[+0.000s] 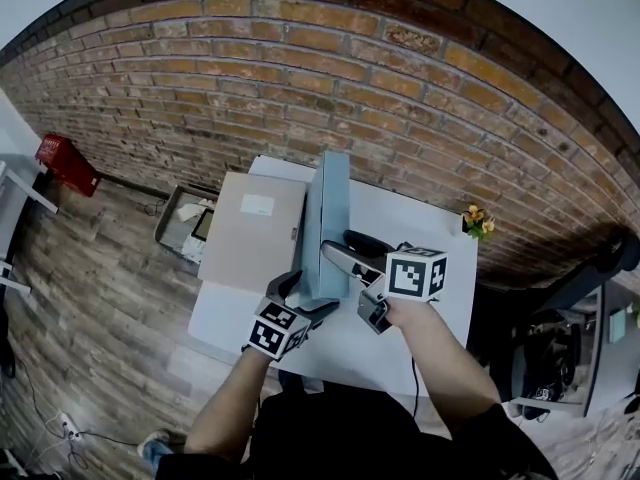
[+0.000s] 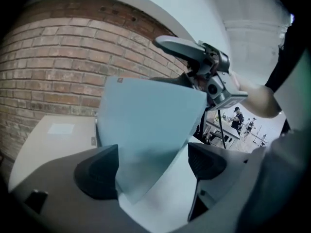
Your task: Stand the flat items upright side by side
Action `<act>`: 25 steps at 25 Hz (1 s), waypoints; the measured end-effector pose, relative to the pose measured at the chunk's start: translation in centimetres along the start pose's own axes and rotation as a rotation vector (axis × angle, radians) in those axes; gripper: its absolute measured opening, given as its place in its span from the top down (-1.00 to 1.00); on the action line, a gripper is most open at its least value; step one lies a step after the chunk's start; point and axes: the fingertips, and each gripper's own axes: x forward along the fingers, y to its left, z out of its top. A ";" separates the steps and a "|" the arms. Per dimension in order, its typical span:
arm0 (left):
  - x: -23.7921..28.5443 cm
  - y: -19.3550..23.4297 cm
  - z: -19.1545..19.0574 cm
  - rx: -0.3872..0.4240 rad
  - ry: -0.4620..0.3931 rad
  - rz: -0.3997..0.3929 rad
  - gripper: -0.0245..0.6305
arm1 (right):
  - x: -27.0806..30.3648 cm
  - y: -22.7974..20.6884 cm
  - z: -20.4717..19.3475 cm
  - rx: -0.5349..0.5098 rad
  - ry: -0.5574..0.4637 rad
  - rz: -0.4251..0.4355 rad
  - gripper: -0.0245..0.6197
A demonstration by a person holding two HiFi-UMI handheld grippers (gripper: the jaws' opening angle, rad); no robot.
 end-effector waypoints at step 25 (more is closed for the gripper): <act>-7.6 -0.3 7.1 0.067 -0.208 -0.069 -0.14 | 1.8 -4.0 0.4 0.032 0.036 -0.179 -0.28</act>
